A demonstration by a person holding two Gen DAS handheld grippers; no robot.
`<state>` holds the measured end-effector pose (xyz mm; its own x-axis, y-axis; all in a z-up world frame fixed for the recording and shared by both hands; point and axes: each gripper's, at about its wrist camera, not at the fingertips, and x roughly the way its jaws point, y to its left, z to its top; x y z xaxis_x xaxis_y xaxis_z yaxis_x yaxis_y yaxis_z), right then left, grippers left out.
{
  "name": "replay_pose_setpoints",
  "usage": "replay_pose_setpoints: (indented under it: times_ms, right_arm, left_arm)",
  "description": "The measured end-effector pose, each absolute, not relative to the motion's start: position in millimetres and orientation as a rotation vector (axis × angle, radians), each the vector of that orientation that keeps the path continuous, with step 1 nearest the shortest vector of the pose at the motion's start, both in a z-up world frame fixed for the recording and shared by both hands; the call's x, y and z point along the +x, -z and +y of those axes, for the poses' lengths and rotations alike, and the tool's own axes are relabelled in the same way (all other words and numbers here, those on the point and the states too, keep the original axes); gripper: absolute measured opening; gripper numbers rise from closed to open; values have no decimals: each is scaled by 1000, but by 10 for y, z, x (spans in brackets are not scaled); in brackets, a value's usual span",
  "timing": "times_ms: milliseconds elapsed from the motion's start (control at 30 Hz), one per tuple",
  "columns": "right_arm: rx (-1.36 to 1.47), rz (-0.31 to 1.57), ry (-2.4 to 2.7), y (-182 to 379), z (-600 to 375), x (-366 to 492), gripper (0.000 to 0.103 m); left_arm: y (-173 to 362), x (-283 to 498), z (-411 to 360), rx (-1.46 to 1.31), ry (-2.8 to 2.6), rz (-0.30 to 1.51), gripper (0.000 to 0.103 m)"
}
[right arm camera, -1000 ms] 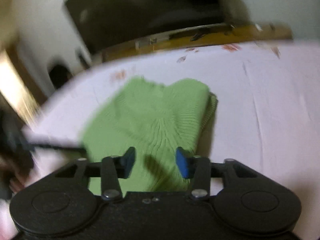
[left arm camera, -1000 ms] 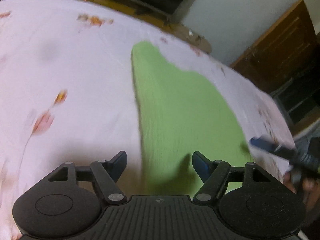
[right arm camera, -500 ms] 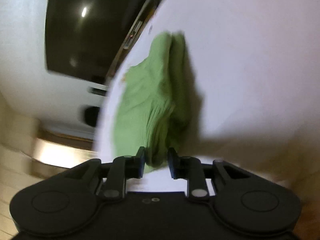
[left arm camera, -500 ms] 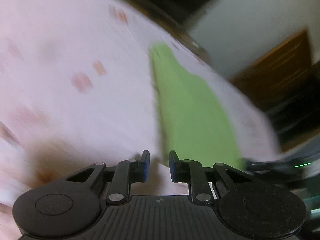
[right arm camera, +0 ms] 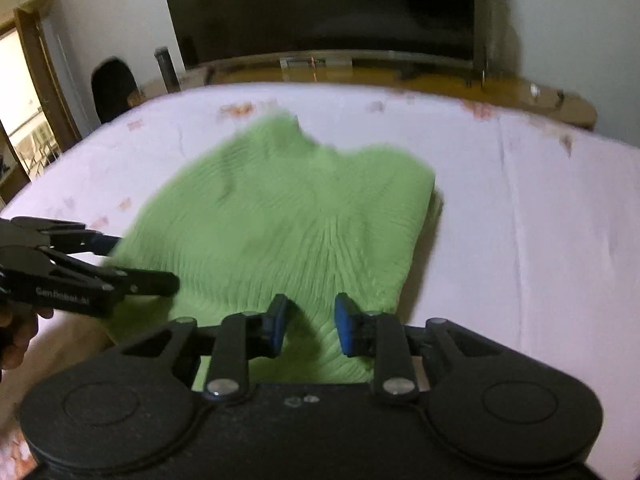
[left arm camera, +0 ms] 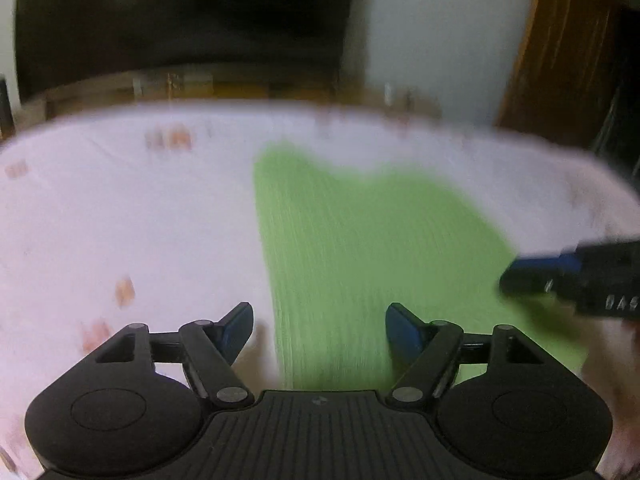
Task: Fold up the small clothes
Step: 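Press the folded sweater flat with both open tools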
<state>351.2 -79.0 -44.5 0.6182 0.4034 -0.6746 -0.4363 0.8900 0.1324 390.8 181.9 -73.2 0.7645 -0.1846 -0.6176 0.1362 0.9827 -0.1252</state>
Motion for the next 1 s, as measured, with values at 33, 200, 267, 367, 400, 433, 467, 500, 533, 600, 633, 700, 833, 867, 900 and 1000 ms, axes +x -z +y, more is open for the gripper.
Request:
replay_pose_setpoints:
  times_ms: [33, 200, 267, 367, 400, 433, 467, 500, 533, 600, 633, 700, 833, 867, 900, 1000]
  right_arm:
    - [-13, 723, -496, 380, -793, 3529, 29]
    - [51, 658, -462, 273, -844, 3747, 31]
    - [77, 694, -452, 389, -830, 3897, 31]
    - [28, 859, -411, 687, -825, 3974, 32]
    - [53, 829, -418, 697, -881, 3940, 32]
    - [62, 836, -416, 671, -905, 3934, 32]
    - [70, 812, -417, 611, -929, 3904, 33]
    - [76, 758, -421, 546, -950, 3864, 35]
    - [81, 726, -419, 503, -957, 3852, 37]
    - [89, 753, -400, 540, -950, 3937, 43]
    - [68, 833, -388, 644, -911, 4032, 47]
    - [42, 901, -339, 767, -882, 4122, 67]
    - [71, 870, -303, 546, -955, 3965, 84]
    - [51, 840, -290, 477, -954, 3892, 89]
    - [43, 813, -290, 414, -962, 3824, 93]
    - [32, 780, -287, 230, -1001, 3675, 96]
  left_arm:
    - [620, 3933, 1818, -77, 166, 637, 74]
    - [490, 4156, 1632, -75, 336, 589, 74]
    - [811, 4363, 1526, -30, 341, 730, 74]
    - [975, 4416, 1448, 39, 312, 735, 74]
    - [887, 4425, 1489, -8, 320, 718, 74]
    - [802, 4434, 1501, -37, 317, 687, 74]
    - [763, 4430, 1546, -39, 303, 666, 74]
    - [796, 4502, 1548, -17, 283, 672, 74]
    - [847, 4644, 1540, 4, 270, 702, 74]
    - [1077, 4733, 1436, 64, 270, 785, 74]
    - [1112, 4717, 1402, 93, 265, 755, 76]
    - [1033, 4722, 1373, 99, 240, 754, 77]
    - [698, 4354, 1364, 85, 195, 694, 103]
    - [614, 4236, 1367, 93, 181, 686, 103]
    - [539, 4161, 1363, 96, 170, 675, 103]
    - [297, 3873, 1367, 77, 169, 647, 103]
